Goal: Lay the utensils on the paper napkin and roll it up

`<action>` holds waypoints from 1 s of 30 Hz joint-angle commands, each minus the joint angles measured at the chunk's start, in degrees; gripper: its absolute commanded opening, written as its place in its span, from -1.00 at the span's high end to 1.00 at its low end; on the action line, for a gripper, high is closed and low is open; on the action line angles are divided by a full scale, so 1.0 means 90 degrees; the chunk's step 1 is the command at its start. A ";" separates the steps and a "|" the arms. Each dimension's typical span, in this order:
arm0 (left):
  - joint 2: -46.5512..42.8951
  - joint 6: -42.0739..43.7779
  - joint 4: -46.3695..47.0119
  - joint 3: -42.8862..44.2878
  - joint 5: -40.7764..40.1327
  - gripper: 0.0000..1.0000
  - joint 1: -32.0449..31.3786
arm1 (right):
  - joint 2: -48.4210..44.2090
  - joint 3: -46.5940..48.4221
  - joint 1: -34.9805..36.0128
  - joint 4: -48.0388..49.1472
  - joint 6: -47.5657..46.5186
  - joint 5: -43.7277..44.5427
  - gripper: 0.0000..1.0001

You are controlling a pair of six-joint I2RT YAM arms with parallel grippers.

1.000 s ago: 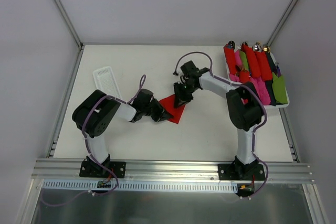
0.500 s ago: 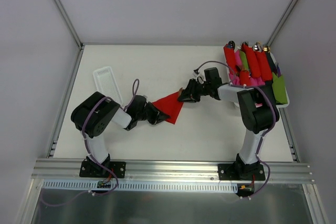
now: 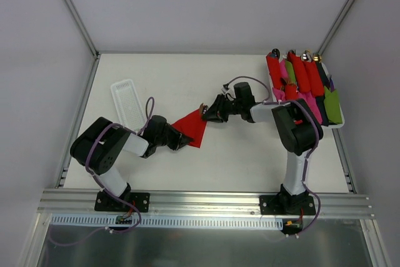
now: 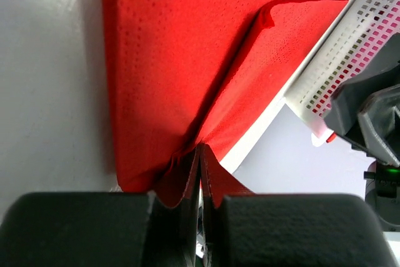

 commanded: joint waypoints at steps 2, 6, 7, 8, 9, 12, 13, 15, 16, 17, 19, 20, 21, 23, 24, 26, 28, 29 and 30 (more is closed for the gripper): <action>0.0314 0.0507 -0.1888 -0.0300 -0.1028 1.00 0.0073 | 0.0279 0.0299 0.0301 0.0517 0.0371 0.0011 0.53; 0.0314 0.0516 -0.1888 -0.0271 -0.0999 1.00 0.0083 | 0.0601 0.0417 0.0331 0.0536 0.0479 0.0001 0.60; 0.0314 0.0536 -0.1888 -0.0261 -0.0989 1.00 0.0083 | 0.0680 0.0436 0.0321 0.0536 0.0527 -0.0018 0.61; 0.0324 0.0536 -0.1888 -0.0251 -0.0989 1.00 0.0083 | 0.0796 0.0446 0.0311 0.0546 0.0537 -0.0009 0.63; 0.0324 0.0546 -0.1879 -0.0251 -0.0989 1.00 0.0083 | 0.0836 0.0446 0.0292 0.0556 0.0547 0.0001 0.64; 0.0324 0.0575 -0.1888 -0.0232 -0.0960 1.00 0.0083 | 0.0963 0.0456 0.0272 0.0536 0.0625 0.0060 0.71; 0.0324 0.0594 -0.1888 -0.0222 -0.0959 1.00 0.0083 | 0.0983 0.0446 0.0272 0.0527 0.0635 0.0118 0.73; 0.0275 0.0653 -0.1879 -0.0183 -0.0930 1.00 0.0083 | 0.1080 0.0446 0.0262 0.0488 0.0723 0.0138 0.75; 0.0275 0.0789 -0.1869 -0.0115 -0.0911 1.00 0.0073 | 0.1129 0.0524 0.0282 0.0439 0.0733 0.0128 0.76; 0.0227 0.0867 -0.1763 -0.0076 -0.0882 1.00 0.0073 | 0.1178 0.0592 0.0272 0.0284 0.0704 0.0109 0.76; 0.0197 0.1149 -0.1722 0.0080 -0.0745 1.00 0.0054 | 0.1324 0.0738 0.0272 0.0117 0.0684 0.0089 0.77; 0.0139 0.1200 -0.1722 0.0110 -0.0725 1.00 0.0034 | 0.1364 0.0778 0.0272 0.0078 0.0684 0.0079 0.78; 0.0090 0.1248 -0.1722 0.0129 -0.0725 1.00 0.0014 | 0.1393 0.0788 0.0282 0.0019 0.0655 0.0079 0.78; -0.0104 0.1414 -0.1722 0.0198 -0.0725 0.97 -0.0054 | 0.1403 0.0837 0.0272 -0.0194 0.0558 0.0108 0.78; -0.0193 0.1502 -0.1713 0.0208 -0.0735 0.93 -0.0083 | 0.1384 0.0847 0.0272 -0.0283 0.0480 0.0128 0.79; -0.0504 0.1658 -0.1722 0.0246 -0.0793 0.85 -0.0151 | 0.1403 0.0876 0.0272 -0.0381 0.0489 0.0138 0.80; -0.0778 0.1766 -0.1752 0.0218 -0.0842 0.74 -0.0181 | 0.1423 0.0954 0.0272 -0.0498 0.0392 0.0148 0.81; -0.1137 0.1776 -0.1781 0.0140 -0.0949 0.71 -0.0171 | 0.1423 0.0993 0.0282 -0.0673 0.0343 0.0157 0.81; -0.1363 0.1805 -0.1858 0.0120 -0.1037 0.67 -0.0181 | 0.1423 0.1051 0.0272 -0.0752 0.0284 0.0167 0.81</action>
